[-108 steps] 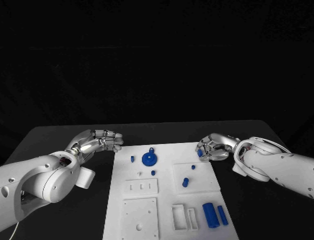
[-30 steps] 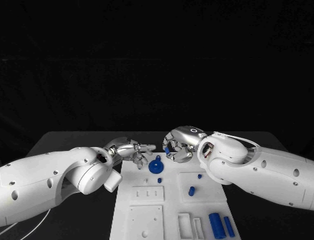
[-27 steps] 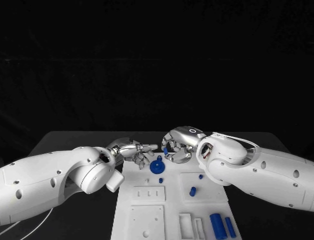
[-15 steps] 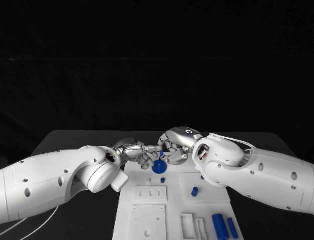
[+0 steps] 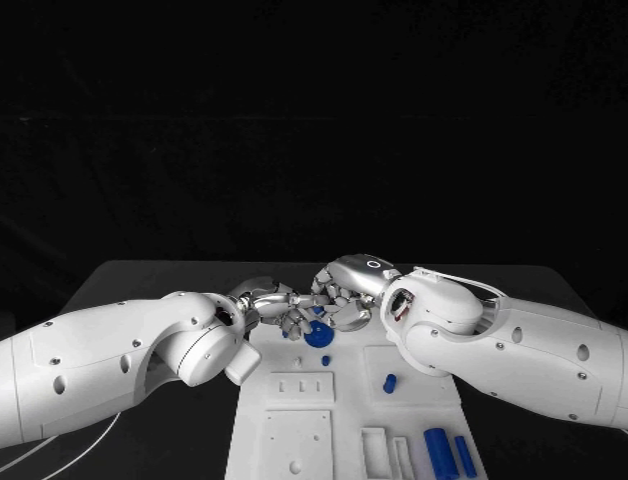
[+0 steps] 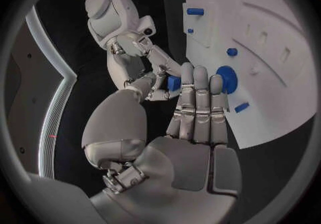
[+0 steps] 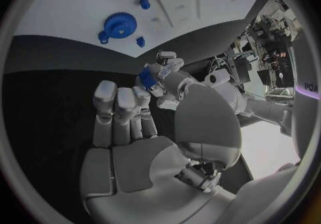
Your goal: Assemble the parts on the task board
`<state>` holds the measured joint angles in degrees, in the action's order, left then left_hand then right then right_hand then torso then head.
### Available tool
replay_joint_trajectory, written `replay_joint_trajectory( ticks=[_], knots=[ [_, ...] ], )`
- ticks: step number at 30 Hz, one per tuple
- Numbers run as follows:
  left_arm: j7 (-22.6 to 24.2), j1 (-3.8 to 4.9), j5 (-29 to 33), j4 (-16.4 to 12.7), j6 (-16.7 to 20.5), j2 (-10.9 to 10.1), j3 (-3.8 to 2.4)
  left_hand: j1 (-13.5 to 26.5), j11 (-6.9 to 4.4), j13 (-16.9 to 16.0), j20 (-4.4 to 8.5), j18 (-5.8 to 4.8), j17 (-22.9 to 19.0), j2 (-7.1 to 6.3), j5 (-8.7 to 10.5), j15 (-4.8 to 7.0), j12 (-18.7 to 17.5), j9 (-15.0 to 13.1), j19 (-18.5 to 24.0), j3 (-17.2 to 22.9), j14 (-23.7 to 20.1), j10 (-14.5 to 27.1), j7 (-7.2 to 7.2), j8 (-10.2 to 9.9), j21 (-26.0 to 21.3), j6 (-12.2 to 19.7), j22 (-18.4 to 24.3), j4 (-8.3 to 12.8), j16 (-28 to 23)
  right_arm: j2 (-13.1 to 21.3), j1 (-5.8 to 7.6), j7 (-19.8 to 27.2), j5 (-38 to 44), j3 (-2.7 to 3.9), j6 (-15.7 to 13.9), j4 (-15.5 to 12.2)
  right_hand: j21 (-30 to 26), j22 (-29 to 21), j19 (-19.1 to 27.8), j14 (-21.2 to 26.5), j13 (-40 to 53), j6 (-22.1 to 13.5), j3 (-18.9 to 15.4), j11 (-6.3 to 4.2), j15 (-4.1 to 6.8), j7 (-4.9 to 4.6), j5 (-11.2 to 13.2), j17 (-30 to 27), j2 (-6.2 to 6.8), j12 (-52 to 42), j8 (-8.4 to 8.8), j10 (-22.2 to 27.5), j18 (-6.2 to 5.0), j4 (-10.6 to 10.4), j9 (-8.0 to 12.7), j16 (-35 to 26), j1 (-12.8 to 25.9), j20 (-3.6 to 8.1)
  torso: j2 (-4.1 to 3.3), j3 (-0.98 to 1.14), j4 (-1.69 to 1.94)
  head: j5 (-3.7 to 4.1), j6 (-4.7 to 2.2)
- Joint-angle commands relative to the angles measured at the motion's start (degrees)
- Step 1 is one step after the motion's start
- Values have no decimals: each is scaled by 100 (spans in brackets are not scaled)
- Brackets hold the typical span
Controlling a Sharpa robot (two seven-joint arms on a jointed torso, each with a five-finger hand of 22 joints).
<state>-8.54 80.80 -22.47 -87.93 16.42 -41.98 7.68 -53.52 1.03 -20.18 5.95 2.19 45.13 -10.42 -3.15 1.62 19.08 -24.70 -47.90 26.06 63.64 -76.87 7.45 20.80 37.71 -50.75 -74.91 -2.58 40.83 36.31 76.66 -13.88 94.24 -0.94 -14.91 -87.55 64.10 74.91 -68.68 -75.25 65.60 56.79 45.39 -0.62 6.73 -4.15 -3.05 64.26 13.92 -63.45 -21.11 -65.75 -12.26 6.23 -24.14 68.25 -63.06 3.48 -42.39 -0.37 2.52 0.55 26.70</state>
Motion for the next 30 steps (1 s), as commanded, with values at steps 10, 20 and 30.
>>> replay_joint_trajectory(
  ticks=[10, 20, 30],
  knots=[
    [72, 10, -19, -4, -33, 30, -4, -271, -19, -50, 116, -7, -90, 418, 20, -6, 53, -41, 84, -169, -45, 62, -45, 2, 56, -165, -85, 228, 74, -67, 0, 5, 65, 1, 174, 19, 17, 58, -20, -37, -7, 178, -7, -36, 24, -122, 3, -1, 64, 18, -25, -22, -274, -18, -7, 15, 7, 11, -1, 1, 2, -7, 1],
    [100, 9, -12, 28, 1, 41, -3, -498, -42, -53, 108, -44, -233, 1070, -149, -14, 24, -65, 138, -186, -73, 58, -85, -15, 72, -374, -57, 822, 157, -76, -8, 9, 56, -1, 207, 41, 16, 58, -20, -38, -7, 184, -9, -37, 25, -120, 1, -1, 61, 19, -27, -23, -274, -17, -7, 15, 4, 11, -3, 6, 0, -12, 12],
    [68, 9, -12, 69, -2, 69, 0, -429, -46, 6, 98, -81, -407, 1123, -2, -33, -134, -94, 145, 644, -117, -9, -118, -58, 105, -578, -33, 1085, 246, -81, -19, 7, 49, -5, 219, 42, 15, 58, -20, -38, -8, 187, -11, -39, 26, -119, 0, -1, 61, 20, -26, -22, -274, -15, -7, 14, 0, 10, -1, 4, 2, -11, 26]
  ],
)
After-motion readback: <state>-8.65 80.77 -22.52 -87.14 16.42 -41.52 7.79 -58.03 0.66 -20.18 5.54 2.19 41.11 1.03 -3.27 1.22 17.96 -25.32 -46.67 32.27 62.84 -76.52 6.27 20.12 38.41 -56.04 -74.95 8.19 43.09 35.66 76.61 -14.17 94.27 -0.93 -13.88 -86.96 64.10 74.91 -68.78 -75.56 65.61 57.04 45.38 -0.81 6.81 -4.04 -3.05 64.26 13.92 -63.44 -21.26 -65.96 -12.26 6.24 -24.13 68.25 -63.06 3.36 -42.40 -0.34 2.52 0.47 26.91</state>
